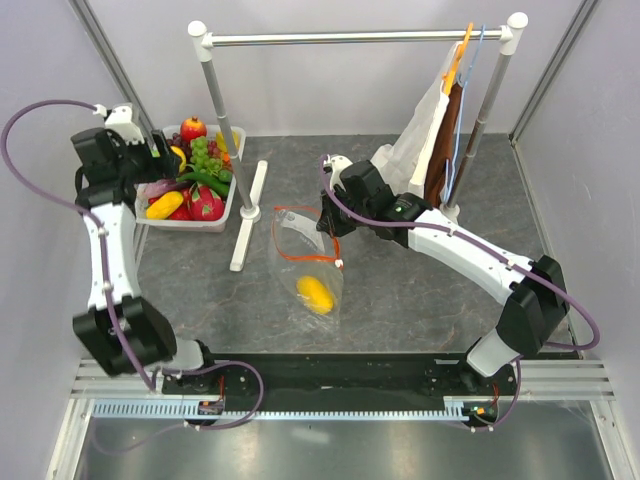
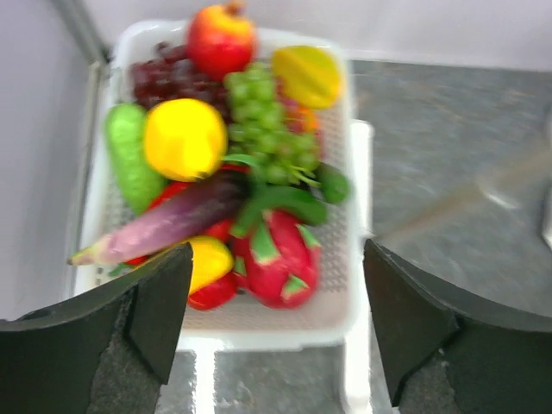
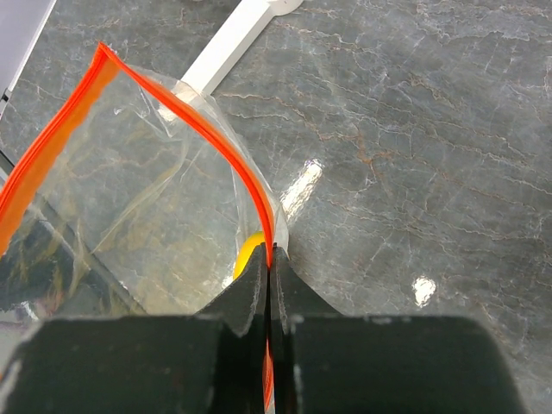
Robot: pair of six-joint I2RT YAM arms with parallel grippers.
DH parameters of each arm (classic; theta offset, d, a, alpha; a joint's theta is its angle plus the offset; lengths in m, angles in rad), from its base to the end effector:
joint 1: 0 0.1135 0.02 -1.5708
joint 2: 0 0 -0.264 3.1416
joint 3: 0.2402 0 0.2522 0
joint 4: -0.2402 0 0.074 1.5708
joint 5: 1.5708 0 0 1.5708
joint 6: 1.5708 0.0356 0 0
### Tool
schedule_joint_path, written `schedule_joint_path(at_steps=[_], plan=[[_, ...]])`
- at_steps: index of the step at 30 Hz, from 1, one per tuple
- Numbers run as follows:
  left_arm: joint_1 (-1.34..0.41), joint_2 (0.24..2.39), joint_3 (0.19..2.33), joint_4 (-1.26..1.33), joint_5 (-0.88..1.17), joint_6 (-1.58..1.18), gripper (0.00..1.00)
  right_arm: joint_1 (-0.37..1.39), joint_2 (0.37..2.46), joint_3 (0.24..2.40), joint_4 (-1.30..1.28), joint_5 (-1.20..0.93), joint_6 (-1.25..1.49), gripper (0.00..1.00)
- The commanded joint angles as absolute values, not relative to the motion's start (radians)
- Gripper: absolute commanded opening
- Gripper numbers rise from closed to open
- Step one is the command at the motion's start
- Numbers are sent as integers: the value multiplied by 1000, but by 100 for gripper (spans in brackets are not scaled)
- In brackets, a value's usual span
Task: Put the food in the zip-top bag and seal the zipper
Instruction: Pick up the fake fruit from the bin.
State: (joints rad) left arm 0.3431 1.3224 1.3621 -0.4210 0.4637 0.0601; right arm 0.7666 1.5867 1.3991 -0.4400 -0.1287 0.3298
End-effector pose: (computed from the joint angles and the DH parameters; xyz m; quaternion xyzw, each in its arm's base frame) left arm 0.2838 0.0845 0.3997 0.0138 0.8162 -0.0773 0.5724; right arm 0.2594 0.2562 0.3265 -0.2211 0.8616 0.2852 0.3571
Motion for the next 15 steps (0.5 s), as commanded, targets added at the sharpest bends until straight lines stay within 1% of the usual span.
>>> schedule_joint_path(at_steps=[1, 2, 5, 9, 15], plan=[[341, 1465, 1502, -345, 272, -11, 89, 770, 1594, 1411, -403, -110, 344, 0], [338, 1527, 1529, -348, 252, -5, 92, 770, 1594, 1411, -403, -110, 348, 0], [328, 1615, 1632, -362, 183, 24, 100, 770, 1597, 1411, -403, -113, 357, 0], [327, 1764, 1735, -387, 130, 23, 100, 770, 1598, 1411, -402, -117, 362, 0], [284, 1861, 1799, -400, 126, 38, 100, 769, 1597, 1405, -399, -127, 371, 0]])
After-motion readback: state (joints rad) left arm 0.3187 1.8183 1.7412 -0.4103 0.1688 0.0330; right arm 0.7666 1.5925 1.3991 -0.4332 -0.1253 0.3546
